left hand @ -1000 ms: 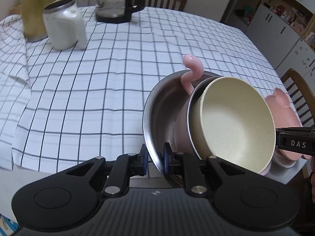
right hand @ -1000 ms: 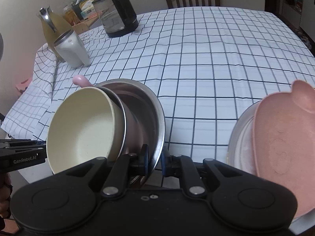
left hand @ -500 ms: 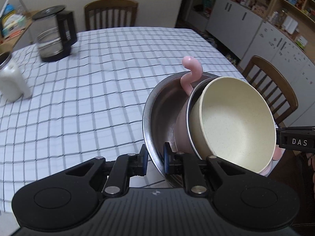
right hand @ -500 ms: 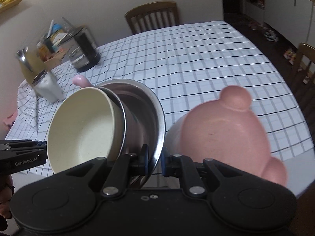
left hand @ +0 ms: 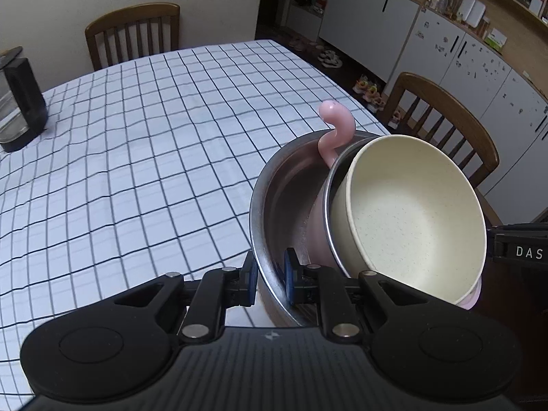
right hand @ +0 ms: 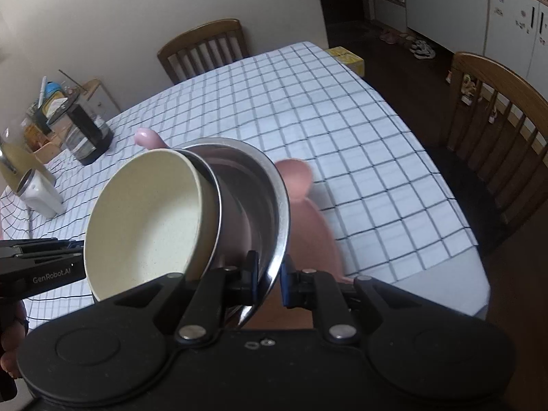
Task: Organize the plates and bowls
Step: 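Lift the nested bowls and carry them over the pink bear plate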
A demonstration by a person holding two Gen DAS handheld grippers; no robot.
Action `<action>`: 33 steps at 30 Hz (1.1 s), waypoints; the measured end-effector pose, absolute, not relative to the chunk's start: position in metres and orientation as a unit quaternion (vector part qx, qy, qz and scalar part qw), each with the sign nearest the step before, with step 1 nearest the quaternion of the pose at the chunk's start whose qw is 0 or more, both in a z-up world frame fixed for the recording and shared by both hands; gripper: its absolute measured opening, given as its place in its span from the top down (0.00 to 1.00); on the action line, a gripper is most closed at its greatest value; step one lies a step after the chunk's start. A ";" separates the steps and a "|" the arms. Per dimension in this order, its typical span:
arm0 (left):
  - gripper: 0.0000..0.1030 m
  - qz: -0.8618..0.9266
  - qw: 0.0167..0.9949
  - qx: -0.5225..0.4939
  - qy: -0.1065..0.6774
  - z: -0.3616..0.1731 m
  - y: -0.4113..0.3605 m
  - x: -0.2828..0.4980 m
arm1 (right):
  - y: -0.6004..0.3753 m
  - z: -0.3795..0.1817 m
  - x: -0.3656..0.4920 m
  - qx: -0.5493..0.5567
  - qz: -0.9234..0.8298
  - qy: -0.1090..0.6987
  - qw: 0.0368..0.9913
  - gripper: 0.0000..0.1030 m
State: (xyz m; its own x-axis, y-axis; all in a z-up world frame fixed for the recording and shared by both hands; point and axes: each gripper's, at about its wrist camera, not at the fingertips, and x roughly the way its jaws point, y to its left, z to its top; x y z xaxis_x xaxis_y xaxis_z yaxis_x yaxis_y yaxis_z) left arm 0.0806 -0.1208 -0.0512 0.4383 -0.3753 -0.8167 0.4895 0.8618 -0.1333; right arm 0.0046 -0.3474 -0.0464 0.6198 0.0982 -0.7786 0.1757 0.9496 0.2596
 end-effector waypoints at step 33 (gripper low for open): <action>0.86 -0.219 0.833 0.067 0.503 -0.098 -0.156 0.084 | -0.380 -0.097 0.011 0.144 -0.006 0.475 0.868 0.86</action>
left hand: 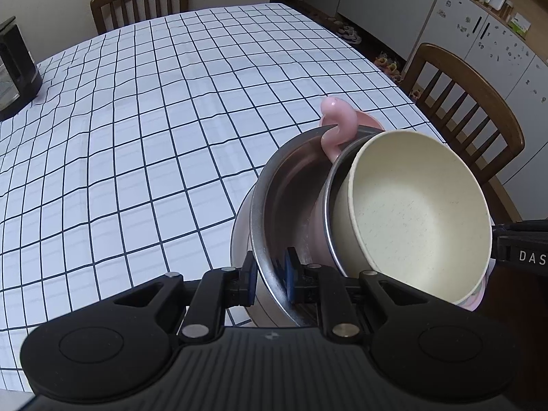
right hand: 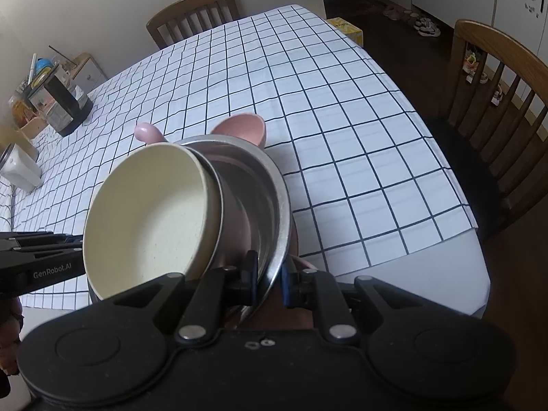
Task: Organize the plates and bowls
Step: 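Lift the nested bowls and carry them over the pink bear plate, then lower the nested bowls onto the pink bear plate and open both grippers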
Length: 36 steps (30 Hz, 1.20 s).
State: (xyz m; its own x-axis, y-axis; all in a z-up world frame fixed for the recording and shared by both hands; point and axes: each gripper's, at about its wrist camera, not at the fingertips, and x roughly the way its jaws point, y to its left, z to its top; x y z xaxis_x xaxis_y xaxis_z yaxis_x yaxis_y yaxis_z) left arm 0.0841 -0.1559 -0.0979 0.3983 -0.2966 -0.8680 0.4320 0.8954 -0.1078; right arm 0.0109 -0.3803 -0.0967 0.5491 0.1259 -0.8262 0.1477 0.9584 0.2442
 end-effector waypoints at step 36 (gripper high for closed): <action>0.67 -0.199 0.889 0.043 0.410 -0.037 -0.133 0.016 | -0.389 -0.037 -0.036 0.085 0.047 0.394 0.914 0.63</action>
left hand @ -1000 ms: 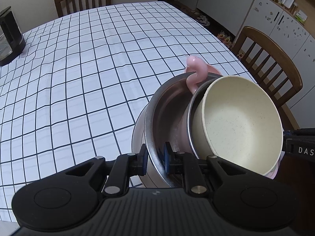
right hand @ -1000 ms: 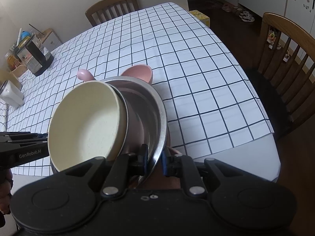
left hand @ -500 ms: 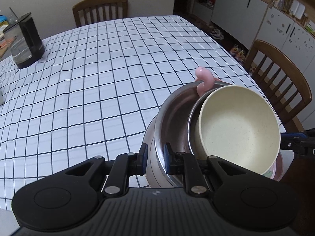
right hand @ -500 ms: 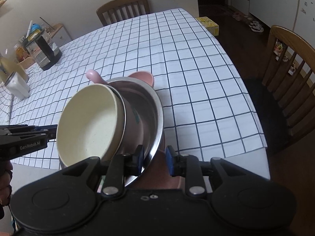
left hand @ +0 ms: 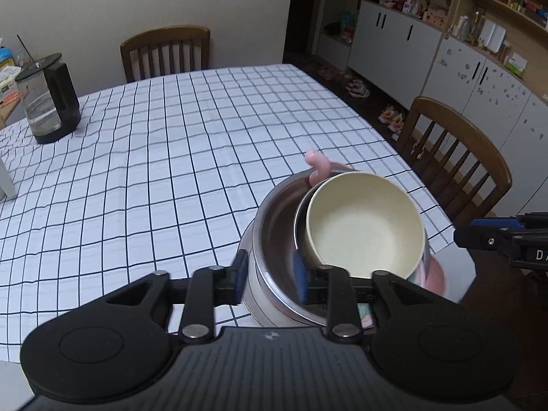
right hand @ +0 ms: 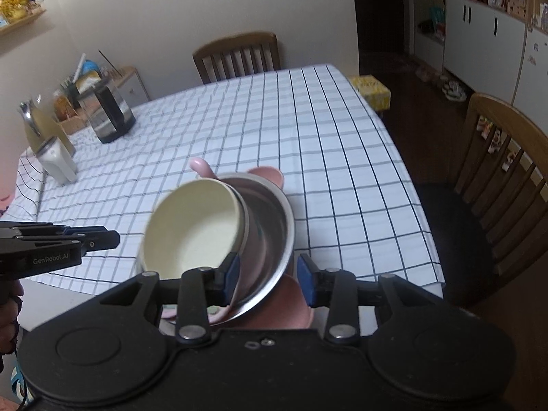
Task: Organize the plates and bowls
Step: 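Lower the nested bowls onto the pink bear plate and open both grippers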
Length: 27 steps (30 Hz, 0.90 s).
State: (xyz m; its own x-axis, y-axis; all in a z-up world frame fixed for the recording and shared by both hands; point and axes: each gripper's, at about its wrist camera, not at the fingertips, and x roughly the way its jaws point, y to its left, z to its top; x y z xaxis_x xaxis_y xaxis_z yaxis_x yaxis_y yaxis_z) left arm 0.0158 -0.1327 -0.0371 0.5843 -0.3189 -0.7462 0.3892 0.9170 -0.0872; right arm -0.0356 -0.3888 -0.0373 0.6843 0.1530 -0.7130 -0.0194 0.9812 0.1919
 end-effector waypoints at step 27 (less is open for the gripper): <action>0.00 -0.239 0.911 0.025 0.336 0.007 -0.056 -0.078 | -0.291 0.005 -0.145 0.058 -0.001 0.241 0.969 0.00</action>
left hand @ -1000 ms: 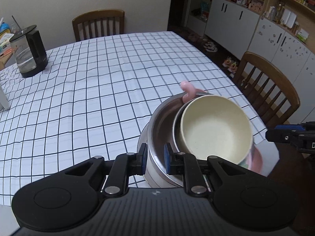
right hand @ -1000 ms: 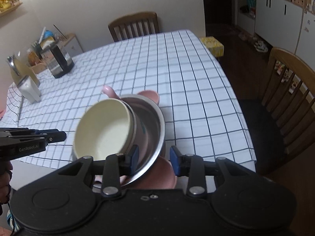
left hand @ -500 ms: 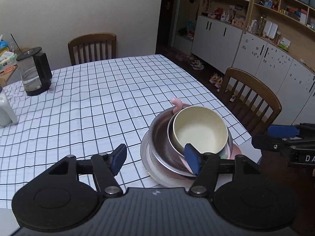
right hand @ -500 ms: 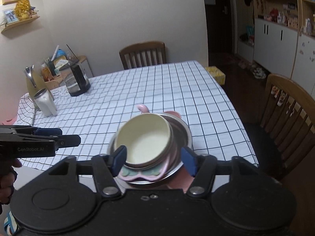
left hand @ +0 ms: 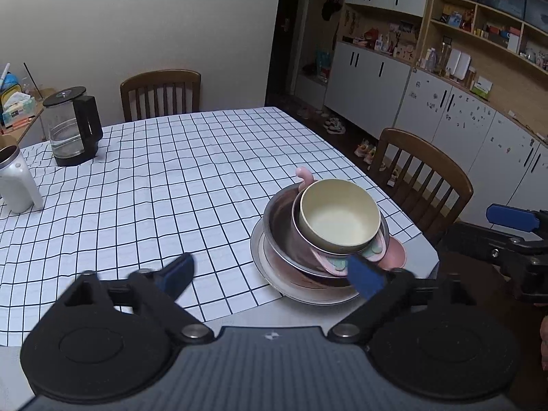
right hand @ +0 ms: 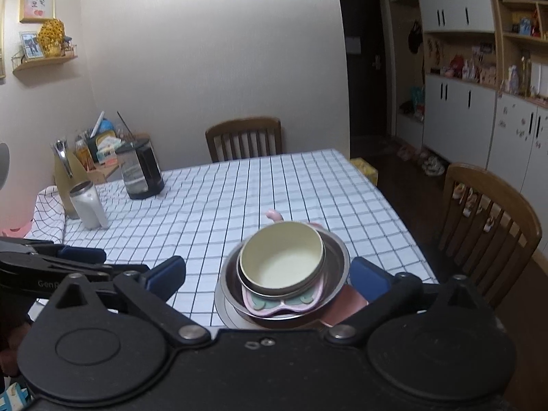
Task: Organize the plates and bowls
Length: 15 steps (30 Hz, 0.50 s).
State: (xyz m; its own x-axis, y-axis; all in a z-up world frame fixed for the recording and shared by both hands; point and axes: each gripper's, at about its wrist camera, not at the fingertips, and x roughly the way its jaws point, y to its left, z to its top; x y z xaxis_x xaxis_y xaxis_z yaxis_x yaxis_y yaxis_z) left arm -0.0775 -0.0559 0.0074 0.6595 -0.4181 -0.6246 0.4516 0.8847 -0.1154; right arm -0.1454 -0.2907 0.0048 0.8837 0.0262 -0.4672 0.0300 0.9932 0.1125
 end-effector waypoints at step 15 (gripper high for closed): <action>0.00 -0.263 0.911 0.025 0.317 0.021 -0.047 -0.107 | -0.265 0.005 -0.181 0.086 -0.054 0.225 0.969 0.00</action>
State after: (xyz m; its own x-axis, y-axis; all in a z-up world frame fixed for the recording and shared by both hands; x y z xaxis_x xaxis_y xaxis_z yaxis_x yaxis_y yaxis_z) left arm -0.1072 -0.0469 0.0206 0.6604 -0.4632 -0.5910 0.4946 0.8605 -0.1217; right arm -0.1813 -0.2654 0.0054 0.8926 -0.0657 -0.4461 0.1430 0.9795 0.1419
